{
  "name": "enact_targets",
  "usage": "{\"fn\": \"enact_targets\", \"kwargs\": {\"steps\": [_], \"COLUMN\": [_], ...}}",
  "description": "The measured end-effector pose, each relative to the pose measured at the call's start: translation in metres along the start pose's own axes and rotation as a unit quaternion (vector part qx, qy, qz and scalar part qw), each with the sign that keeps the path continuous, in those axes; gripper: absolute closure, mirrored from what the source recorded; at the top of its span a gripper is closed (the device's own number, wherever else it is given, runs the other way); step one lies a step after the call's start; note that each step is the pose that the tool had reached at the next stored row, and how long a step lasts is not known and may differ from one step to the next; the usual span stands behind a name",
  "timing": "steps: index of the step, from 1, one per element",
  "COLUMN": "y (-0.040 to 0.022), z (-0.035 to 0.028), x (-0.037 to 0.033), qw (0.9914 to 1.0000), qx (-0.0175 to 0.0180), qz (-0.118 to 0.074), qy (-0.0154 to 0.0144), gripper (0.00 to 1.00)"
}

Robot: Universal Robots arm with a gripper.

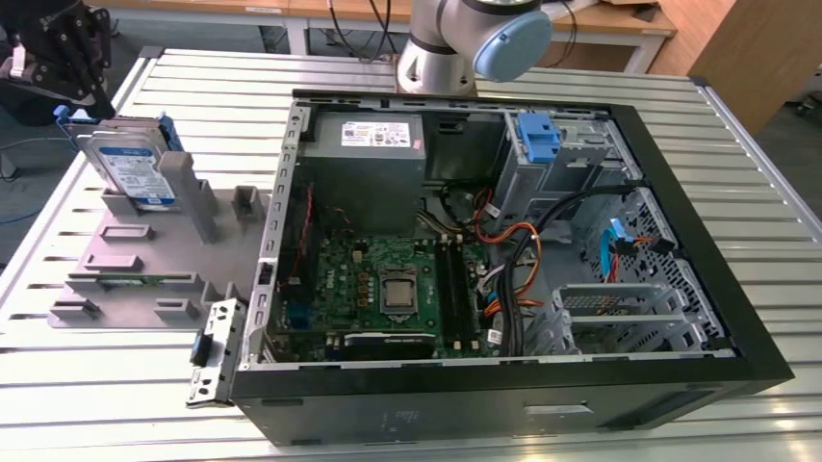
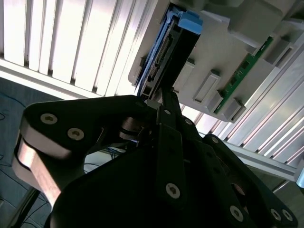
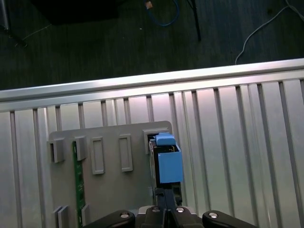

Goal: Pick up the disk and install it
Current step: 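Pick up the disk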

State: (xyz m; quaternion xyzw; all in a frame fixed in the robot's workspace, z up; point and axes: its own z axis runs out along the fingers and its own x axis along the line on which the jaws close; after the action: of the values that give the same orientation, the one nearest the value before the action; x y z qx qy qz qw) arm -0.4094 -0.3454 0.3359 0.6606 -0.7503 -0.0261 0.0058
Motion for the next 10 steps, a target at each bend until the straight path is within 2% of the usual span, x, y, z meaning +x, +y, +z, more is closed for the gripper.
{"fn": "enact_targets", "kwargs": {"steps": [3,6,10], "y": [-0.0001,0.0000,-0.0001], "z": [0.0000,0.0002,0.0004], "x": [0.0000,0.0000,0.0000], "qw": [0.99999,0.99997,0.99989], "qx": [0.0010,0.0055,0.0061], "qz": [-0.003,-0.006,-0.013], "qy": [-0.0002,-0.0017,-0.0018], "gripper": [0.89,0.89,0.89]}}
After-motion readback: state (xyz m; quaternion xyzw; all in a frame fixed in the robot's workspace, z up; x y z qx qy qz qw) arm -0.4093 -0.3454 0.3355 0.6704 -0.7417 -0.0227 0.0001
